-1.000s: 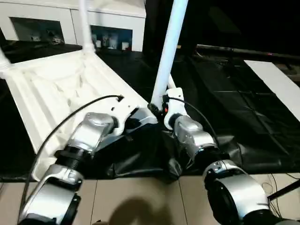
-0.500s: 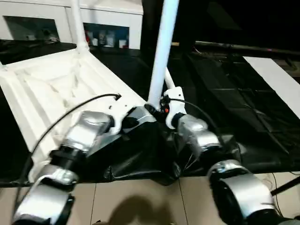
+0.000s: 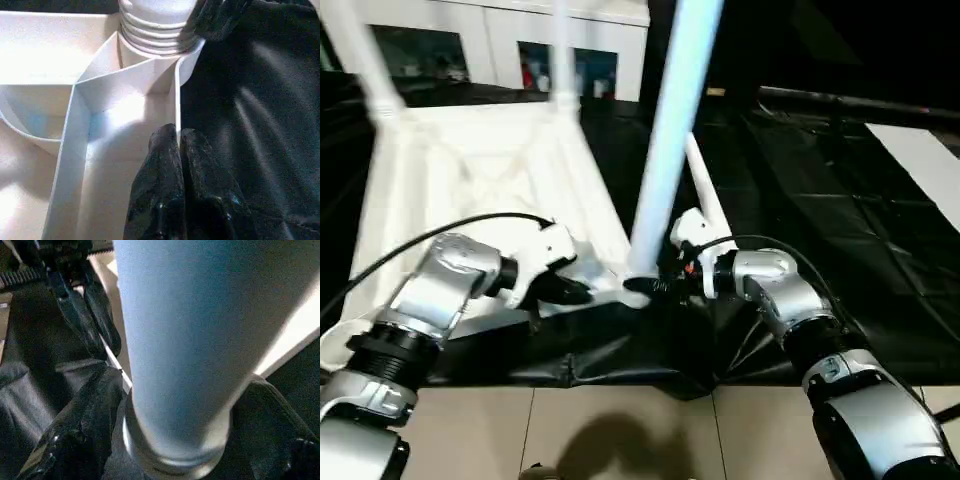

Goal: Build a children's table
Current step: Rotate leg to tighten

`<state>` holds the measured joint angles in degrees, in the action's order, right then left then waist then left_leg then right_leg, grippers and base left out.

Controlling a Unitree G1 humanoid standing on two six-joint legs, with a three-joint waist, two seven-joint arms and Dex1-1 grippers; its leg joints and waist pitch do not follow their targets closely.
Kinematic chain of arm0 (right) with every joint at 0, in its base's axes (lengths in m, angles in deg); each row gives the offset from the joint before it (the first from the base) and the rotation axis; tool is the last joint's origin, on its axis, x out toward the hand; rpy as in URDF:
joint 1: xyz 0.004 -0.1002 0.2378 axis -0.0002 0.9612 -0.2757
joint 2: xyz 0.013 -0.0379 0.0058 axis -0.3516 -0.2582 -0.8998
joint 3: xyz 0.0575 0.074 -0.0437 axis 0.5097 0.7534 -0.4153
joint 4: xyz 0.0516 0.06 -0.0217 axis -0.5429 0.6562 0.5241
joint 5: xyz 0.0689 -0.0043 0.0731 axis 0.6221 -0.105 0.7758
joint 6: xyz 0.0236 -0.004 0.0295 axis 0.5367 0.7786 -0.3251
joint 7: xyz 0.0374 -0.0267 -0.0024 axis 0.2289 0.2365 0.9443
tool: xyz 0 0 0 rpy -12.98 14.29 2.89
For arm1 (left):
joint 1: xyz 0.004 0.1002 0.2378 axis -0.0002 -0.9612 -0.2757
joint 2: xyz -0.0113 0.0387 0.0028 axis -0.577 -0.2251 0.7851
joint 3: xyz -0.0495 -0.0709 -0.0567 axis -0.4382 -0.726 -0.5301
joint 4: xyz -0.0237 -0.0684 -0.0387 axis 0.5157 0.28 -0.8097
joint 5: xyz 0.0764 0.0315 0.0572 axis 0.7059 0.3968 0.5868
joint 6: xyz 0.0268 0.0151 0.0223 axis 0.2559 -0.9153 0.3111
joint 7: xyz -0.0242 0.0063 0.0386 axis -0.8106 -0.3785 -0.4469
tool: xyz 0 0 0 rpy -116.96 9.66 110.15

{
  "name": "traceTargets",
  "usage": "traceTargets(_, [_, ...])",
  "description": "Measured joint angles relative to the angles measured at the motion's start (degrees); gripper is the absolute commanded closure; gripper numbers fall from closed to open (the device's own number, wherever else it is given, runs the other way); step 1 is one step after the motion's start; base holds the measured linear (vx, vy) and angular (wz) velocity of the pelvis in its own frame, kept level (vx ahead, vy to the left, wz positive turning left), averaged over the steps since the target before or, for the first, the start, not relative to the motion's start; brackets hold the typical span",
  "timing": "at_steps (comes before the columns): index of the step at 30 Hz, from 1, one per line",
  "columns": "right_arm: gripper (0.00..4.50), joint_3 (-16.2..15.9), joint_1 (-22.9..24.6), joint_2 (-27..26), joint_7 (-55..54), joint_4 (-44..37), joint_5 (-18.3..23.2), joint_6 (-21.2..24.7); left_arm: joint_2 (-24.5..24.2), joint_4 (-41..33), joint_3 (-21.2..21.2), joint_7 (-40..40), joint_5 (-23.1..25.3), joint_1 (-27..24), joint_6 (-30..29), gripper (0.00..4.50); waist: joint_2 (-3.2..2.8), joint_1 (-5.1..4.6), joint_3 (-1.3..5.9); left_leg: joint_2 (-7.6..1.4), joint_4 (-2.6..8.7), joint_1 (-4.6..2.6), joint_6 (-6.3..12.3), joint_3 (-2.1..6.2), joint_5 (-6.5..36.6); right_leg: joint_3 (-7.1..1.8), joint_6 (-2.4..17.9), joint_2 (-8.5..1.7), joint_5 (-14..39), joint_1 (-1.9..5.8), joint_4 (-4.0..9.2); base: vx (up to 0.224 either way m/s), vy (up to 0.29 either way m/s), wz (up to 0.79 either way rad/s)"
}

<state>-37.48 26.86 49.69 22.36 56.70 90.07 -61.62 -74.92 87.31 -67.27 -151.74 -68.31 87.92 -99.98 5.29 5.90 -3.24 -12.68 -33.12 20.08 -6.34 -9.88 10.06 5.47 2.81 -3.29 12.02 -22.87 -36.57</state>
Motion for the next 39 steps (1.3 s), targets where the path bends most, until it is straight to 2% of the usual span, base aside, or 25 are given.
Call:
traceTargets(7, [1.12,-0.4,0.0,-0.1,0.1,0.0,-0.8,-0.5,-0.2,0.0,0.0,-0.4,0.1,0.0,0.1,4.5,0.0,-0.05,0.0,-0.01,0.04,-0.01,-0.01,0.04,0.0,0.02,0.0,0.01,0.0,-0.02,-0.1,0.0,0.0,0.0])
traceTargets(9, [1.47,-0.5,0.0,-0.1,0.3,0.0,-0.8,-0.5,-0.2,0.0,-0.1,-0.7,0.1,0.0,0.1,4.5,0.0,-0.06,0.0,-0.01,0.03,0.0,-0.01,0.03,0.0,0.01,0.0,0.01,0.0,-0.02,-0.09,0.0,0.0,0.0])
traceTargets(13, [1.7,-0.4,0.0,0.1,0.3,0.0,-0.8,-0.5,-0.2,0.0,-0.1,-0.9,0.1,0.0,0.2,4.5,0.01,-0.06,0.01,-0.01,0.02,0.01,-0.01,0.03,0.0,0.01,0.0,0.01,0.0,-0.01,-0.07,0.0,0.0,0.0])
traceTargets(22, [1.86,0.5,0.0,-0.6,-1.3,0.7,-0.6,0.0,0.5,0.8,-0.6,-0.2,0.1,0.2,-0.2,4.5,0.04,-0.08,0.03,-0.01,0.02,-0.03,-0.01,0.03,0.0,0.01,0.0,0.01,0.0,0.02,-0.1,0.0,0.0,0.0])
traceTargets(24, [1.87,2.1,0.0,-1.8,-5.9,2.4,-0.5,0.2,2.8,2.7,-1.2,3.4,0.4,1.0,-1.2,4.5,0.08,-0.1,0.06,-0.01,-0.02,-0.13,-0.02,0.03,0.0,-0.01,0.0,0.0,0.0,0.14,-0.19,0.0,0.0,0.0])
traceTargets(26, [1.87,5.1,-0.3,-3.9,-16.0,5.0,-0.1,0.5,7.2,6.6,-2.3,10.5,1.6,3.2,-2.4,4.5,0.08,-0.14,0.06,-0.04,-0.05,-0.16,-0.06,0.0,0.0,-0.08,-0.1,0.0,0.0,0.23,-0.26,0.0,0.0,0.0])
traceTargets(30, [1.87,7.6,-1.4,-6.6,-27.8,7.6,0.1,1.1,11.7,10.4,-3.3,17.3,1.7,5.3,-4.7,4.5,-0.01,-0.56,0.07,-0.04,-0.06,-0.18,-0.1,0.03,-0.1,-0.07,-0.3,0.0,0.0,0.26,-0.26,0.0,0.0,0.0])
traceTargets(33, [1.88,10.7,-3.9,-10.8,-43.2,11.1,1.2,2.3,16.1,14.6,-4.4,24.3,1.9,7.8,-5.7,4.5,-0.14,-0.77,0.12,-0.04,-0.05,-0.15,-0.12,0.05,-0.1,-0.07,-0.4,0.0,-0.1,0.23,-0.27,0.0,0.0,0.0])
traceTargets(39, [1.88,13.7,-6.9,-14.0,-55.5,14.4,1.4,2.7,19.6,18.0,-5.5,29.0,2.1,9.3,-4.8,4.5,-0.15,-0.69,0.18,-0.03,-0.05,-0.05,-0.12,0.06,-0.1,-0.07,-0.5,0.0,-0.1,0.24,-0.23,0.0,0.0,0.0])
